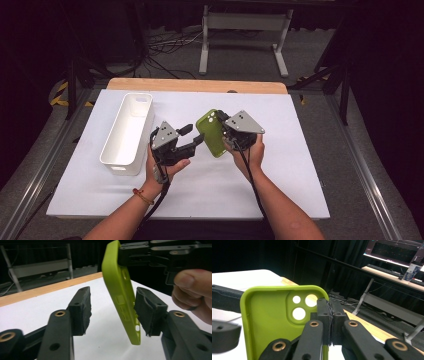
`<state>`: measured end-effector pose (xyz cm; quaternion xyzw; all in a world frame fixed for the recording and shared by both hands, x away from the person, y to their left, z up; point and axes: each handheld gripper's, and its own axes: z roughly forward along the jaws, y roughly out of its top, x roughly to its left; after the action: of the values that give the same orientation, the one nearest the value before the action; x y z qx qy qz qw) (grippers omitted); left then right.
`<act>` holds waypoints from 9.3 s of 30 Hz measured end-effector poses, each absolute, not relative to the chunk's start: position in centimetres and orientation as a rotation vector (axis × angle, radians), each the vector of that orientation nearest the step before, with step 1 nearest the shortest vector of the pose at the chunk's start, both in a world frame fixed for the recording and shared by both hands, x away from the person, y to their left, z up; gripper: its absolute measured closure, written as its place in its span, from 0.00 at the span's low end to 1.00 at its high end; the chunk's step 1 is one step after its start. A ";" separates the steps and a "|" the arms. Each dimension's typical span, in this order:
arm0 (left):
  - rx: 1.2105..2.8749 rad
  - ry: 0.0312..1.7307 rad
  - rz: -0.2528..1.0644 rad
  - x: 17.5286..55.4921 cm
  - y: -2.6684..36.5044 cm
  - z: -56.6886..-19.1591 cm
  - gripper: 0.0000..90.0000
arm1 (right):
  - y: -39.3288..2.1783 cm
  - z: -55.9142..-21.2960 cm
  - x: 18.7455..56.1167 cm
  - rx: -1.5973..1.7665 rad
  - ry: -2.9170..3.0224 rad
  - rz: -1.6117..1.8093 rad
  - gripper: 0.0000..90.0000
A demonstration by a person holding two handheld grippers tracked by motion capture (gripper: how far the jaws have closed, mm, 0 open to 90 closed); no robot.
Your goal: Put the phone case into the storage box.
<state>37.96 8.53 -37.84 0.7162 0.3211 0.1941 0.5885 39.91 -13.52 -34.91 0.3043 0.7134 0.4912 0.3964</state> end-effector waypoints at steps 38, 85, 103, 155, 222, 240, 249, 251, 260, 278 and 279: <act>1.629 0.783 0.415 39.7 10.0 -37.3 0.87 | -12.7 -35.7 37.5 0.712 1.700 1.312 0.96; 1.614 0.715 0.479 39.3 12.6 -36.6 0.90 | -12.7 -35.9 36.7 0.655 1.780 1.436 0.85; 1.598 0.718 0.525 39.0 14.1 -36.1 0.90 | -14.5 -36.4 35.9 0.652 1.841 1.415 0.66; 1.531 0.714 0.596 38.7 18.1 -34.4 0.90 | -21.2 -42.0 31.6 0.568 1.981 1.226 0.18; 1.556 0.736 0.743 41.5 28.8 -32.2 0.90 | -21.2 -43.2 33.2 0.624 1.986 1.153 0.14; 1.591 0.747 0.742 46.7 30.6 -33.4 0.90 | -20.9 -43.6 33.9 0.633 2.016 1.138 0.14; 1.594 0.768 0.715 49.3 30.8 -34.6 0.90 | -21.0 -43.2 33.7 0.646 1.988 1.177 0.14; 1.609 0.767 0.713 49.9 30.8 -34.9 0.90 | -21.1 -43.2 33.6 0.652 1.988 1.182 0.14; 1.650 0.768 0.697 52.2 30.9 -36.5 0.90 | -21.3 -43.4 33.8 0.677 1.990 1.163 0.15; 1.685 0.754 0.684 54.4 30.6 -39.1 0.90 | -21.4 -44.0 33.9 0.722 2.019 1.125 0.15; 1.674 0.758 0.677 54.4 30.6 -39.3 0.90 | -21.5 -44.1 33.9 0.721 2.027 1.117 0.15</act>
<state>54.42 30.56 -39.32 0.7093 0.3214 0.2870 0.5578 33.93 -21.45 -44.06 0.2783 0.7828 0.4316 0.3513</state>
